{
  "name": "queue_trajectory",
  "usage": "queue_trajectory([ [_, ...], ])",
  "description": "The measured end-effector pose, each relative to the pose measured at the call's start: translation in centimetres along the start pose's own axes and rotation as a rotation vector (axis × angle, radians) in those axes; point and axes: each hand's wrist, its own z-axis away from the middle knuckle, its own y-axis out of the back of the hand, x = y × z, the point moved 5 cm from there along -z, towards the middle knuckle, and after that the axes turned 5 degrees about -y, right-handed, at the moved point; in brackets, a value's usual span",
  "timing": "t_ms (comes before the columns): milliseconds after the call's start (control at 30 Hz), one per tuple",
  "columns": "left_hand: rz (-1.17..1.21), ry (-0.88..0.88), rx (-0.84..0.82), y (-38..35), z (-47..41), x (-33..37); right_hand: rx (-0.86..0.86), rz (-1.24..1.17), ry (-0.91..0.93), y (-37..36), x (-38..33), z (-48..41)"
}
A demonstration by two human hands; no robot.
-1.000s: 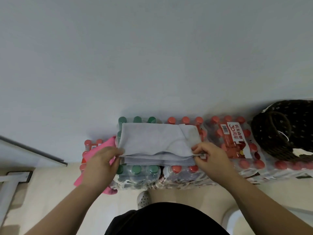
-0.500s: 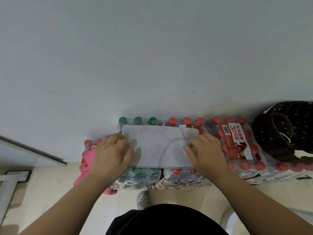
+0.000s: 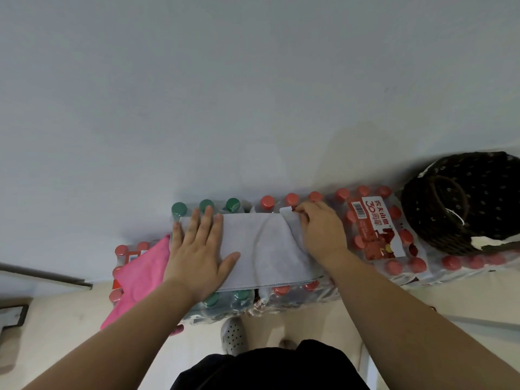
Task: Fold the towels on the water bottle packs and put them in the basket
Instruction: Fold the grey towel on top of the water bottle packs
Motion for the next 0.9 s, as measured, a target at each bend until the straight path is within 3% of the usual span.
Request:
queue_trajectory([
  [133, 0.009, 0.001, 0.009, -0.1, -0.1, 0.0, -0.032, -0.006, -0.075, 0.4, 2.4, -1.1],
  [333, 0.017, 0.033, -0.004, -0.1, -0.2, 0.0, -0.014, 0.246, 0.113, 0.9, -1.4, 0.7],
  [533, 0.012, 0.051, 0.001, 0.3, 0.0, 0.2, -0.378, 0.383, 0.292, -3.4, -5.1, 5.8],
  [733, 0.047, 0.067, 0.037, 0.4, 0.1, -0.1, -0.354, 0.377, 0.315, -3.9, -4.1, 6.1],
  [900, 0.205, 0.238, 0.104, 0.2, 2.0, -2.4, -0.357, 0.437, 0.256, -3.3, -5.4, 6.1],
])
